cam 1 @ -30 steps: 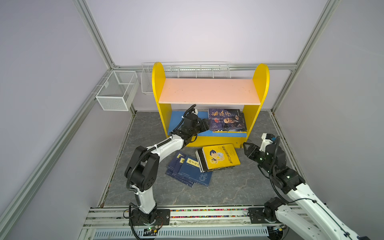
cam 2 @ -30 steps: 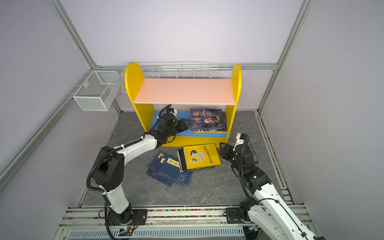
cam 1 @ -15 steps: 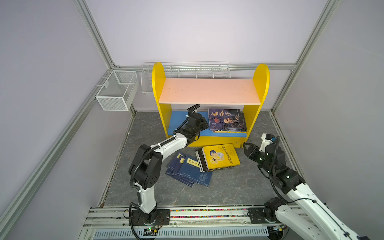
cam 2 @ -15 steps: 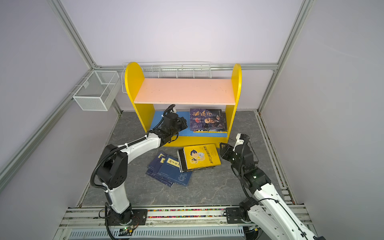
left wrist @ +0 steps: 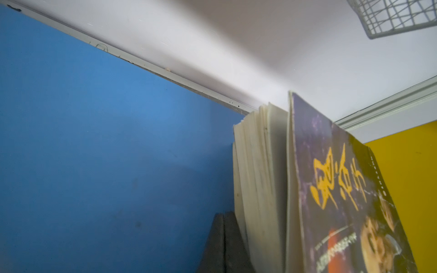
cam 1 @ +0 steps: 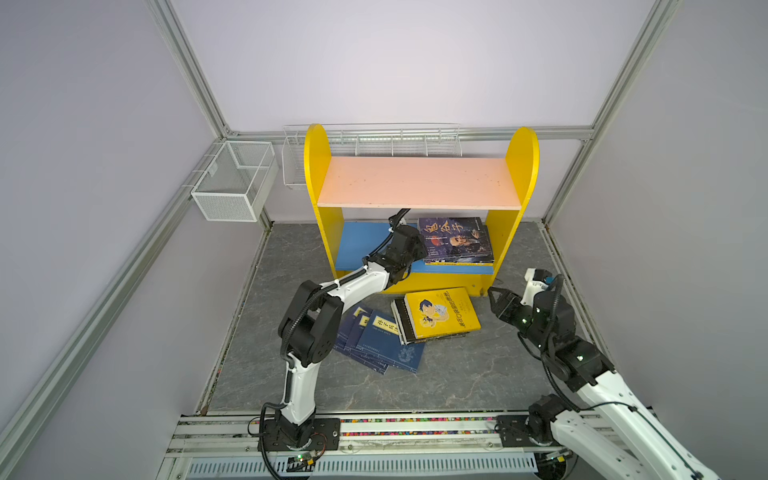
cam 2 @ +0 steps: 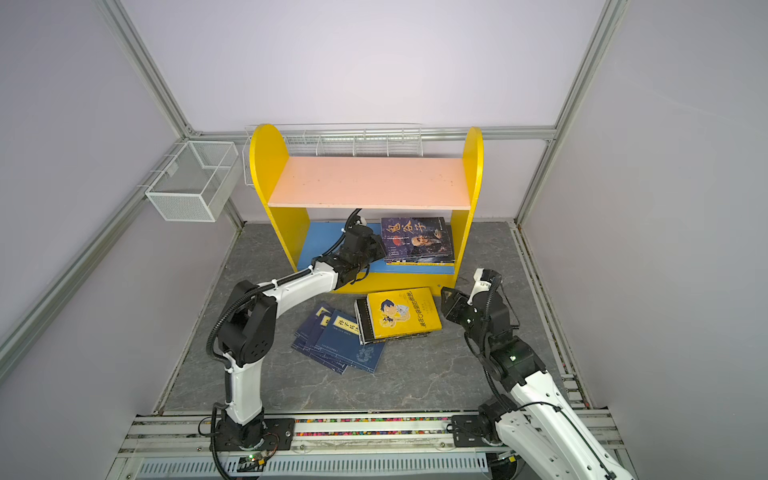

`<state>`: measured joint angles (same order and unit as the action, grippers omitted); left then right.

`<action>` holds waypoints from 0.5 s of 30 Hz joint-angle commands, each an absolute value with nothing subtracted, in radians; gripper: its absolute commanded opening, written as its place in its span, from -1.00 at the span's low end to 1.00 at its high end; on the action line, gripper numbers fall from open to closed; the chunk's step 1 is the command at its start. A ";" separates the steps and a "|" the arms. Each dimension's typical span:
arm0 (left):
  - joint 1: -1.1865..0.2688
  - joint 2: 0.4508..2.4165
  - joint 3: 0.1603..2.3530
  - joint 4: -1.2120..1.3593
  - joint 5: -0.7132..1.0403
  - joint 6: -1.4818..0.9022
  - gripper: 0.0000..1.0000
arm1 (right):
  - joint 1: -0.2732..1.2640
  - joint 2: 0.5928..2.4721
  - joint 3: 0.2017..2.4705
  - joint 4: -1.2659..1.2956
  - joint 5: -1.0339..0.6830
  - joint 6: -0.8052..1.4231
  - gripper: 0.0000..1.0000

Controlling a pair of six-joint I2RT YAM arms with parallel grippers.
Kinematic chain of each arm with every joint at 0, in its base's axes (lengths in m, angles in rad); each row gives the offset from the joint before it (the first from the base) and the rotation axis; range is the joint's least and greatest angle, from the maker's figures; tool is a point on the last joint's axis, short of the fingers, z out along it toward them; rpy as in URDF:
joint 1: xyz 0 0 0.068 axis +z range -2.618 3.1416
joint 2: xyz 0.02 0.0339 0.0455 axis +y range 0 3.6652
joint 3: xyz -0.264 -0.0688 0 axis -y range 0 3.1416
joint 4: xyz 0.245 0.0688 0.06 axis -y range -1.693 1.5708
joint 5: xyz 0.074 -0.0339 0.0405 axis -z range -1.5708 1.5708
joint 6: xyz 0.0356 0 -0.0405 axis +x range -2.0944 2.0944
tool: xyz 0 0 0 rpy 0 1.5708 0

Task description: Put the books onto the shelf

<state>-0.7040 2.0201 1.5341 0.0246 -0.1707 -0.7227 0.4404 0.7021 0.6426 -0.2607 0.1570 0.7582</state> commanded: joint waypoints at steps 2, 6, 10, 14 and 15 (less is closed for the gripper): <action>-0.731 2.052 1.605 0.018 -0.171 -0.670 -1.00 | 0.443 0.683 0.635 -0.262 0.159 0.733 0.00; -0.738 2.070 1.639 -0.001 -0.182 -0.670 -1.00 | 0.442 0.682 0.635 -0.264 0.155 0.732 0.00; -0.737 2.061 1.636 -0.014 -0.210 -0.674 -1.00 | 0.444 0.688 0.635 -0.264 0.147 0.732 0.00; -0.736 2.015 1.584 0.005 -0.238 -0.681 -1.00 | 0.445 0.690 0.638 -0.268 0.143 0.719 0.01; -0.735 1.998 1.562 0.015 -0.252 -0.687 -1.00 | 0.444 0.695 0.640 -0.270 0.139 0.715 0.01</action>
